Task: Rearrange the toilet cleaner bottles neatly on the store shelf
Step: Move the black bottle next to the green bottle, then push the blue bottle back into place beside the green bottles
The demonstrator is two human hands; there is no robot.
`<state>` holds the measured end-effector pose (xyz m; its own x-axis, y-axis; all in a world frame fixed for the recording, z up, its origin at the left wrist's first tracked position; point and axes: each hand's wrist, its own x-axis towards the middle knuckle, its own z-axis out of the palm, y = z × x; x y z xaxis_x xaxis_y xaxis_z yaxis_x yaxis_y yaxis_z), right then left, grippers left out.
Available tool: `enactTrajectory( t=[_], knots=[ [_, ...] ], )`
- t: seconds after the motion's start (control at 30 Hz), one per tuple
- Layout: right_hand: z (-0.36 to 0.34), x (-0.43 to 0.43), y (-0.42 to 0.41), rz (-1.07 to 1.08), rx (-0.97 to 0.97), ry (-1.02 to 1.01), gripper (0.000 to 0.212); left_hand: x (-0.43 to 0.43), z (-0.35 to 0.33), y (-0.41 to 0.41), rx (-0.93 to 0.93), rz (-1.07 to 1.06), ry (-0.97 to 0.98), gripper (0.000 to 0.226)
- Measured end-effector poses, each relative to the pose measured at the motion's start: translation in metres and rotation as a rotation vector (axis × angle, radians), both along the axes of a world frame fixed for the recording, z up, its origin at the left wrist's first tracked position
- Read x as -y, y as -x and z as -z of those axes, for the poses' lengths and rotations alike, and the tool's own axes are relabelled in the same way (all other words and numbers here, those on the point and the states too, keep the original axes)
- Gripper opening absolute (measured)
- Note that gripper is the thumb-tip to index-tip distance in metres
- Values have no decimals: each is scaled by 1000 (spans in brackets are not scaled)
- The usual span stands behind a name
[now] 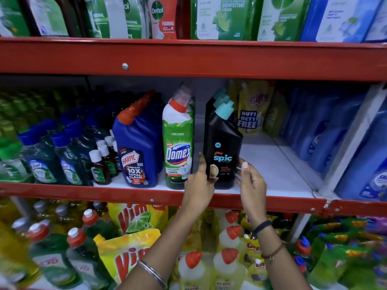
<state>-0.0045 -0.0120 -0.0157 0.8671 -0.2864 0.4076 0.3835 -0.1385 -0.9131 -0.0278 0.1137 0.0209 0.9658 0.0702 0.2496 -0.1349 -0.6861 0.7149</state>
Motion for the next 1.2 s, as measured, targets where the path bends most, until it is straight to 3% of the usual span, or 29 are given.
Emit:
enactTrajectory(
  t=[0.17, 0.33, 0.43, 0.6, 0.7, 0.83, 0.97, 1.2],
  knots=[
    [0, -4, 1, 29, 24, 21, 22, -4, 2, 0, 10, 24, -8, 76],
    [-1, -12, 8, 123, 16, 157, 45, -5, 9, 1, 48, 86, 63, 70],
    [2, -35, 29, 227, 97, 242, 52, -9, 23, 10, 234, 86, 220, 47],
    [4, -83, 49, -45, 165, 165, 56, -36, 45, 32, 522, -16, 436, 36],
    [2, -100, 37, -196, 50, 45, 59, -58, 38, 25, 421, -91, 471, 45],
    [-1, -111, 18, -305, -52, -81, 75, -77, 23, 16, 239, -6, 403, 57],
    [-7, -114, 16, -322, -55, -203, 37, -86, 13, 13, 166, 44, 310, 62],
    [-4, -115, 19, -250, -7, -308, 36, -94, 11, 11, 146, 85, 320, 60]
  ],
)
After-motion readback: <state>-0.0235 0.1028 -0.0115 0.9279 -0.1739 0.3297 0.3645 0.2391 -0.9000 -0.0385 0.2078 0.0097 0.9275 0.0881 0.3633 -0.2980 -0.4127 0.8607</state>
